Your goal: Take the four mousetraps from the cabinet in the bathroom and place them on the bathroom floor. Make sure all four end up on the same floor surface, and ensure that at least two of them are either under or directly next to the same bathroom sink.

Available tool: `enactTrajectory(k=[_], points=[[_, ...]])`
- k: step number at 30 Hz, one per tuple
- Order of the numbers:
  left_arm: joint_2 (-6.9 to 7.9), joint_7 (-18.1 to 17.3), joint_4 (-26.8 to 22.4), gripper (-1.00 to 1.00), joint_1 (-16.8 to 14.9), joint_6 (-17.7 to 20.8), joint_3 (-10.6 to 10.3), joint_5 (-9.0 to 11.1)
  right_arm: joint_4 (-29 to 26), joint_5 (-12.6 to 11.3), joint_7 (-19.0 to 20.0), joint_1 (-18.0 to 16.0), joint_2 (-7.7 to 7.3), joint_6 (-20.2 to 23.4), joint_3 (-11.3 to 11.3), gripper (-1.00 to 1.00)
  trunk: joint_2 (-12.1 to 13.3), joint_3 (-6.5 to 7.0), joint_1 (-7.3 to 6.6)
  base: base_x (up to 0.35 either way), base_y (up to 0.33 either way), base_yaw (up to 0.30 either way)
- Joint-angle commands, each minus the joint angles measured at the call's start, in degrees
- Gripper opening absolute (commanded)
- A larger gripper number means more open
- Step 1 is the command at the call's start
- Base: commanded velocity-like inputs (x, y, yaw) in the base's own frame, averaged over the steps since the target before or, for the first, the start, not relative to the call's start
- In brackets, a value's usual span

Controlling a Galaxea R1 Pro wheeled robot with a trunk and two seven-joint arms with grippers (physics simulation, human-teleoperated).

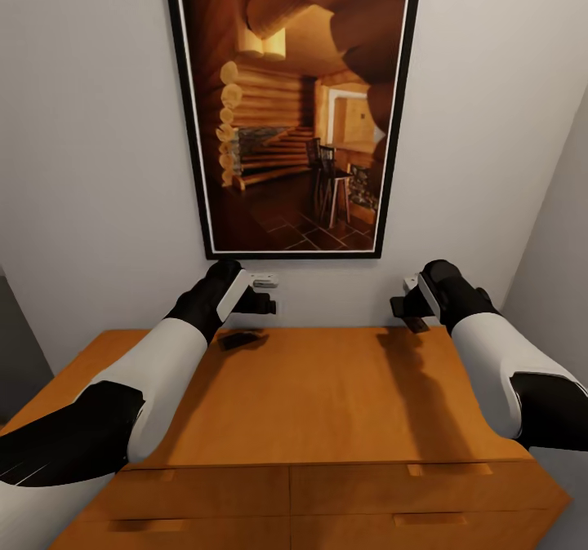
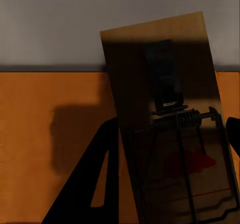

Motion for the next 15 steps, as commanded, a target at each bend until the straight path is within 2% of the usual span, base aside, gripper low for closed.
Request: enactTrajectory(k=[1,9,15], points=[[0.0,0.57,-0.04,1.0,-0.04,0.15,-0.11,0.59,-0.06,0.53,0.48,-0.02,0.03,0.22,-0.27,-1.0,-0.04,-0.07,-0.01,-0.062,0.175,0.0],[0.0,0.56,-0.07,1.0,-0.04,0.16,-0.13,0.6,-0.01,0.56,0.48,0.0,0.03,0.22,-0.21,-1.0,-0.04,-0.07,-0.01,-0.077,0.216,0.0],[0.0,0.56,-0.04,1.0,-0.04,0.16,-0.14,0.62,0.44,0.56,0.46,-0.03,0.03,0.22,-0.2,-1.0,-0.04,-0.07,-0.01,-0.015,0.075,0.0]])
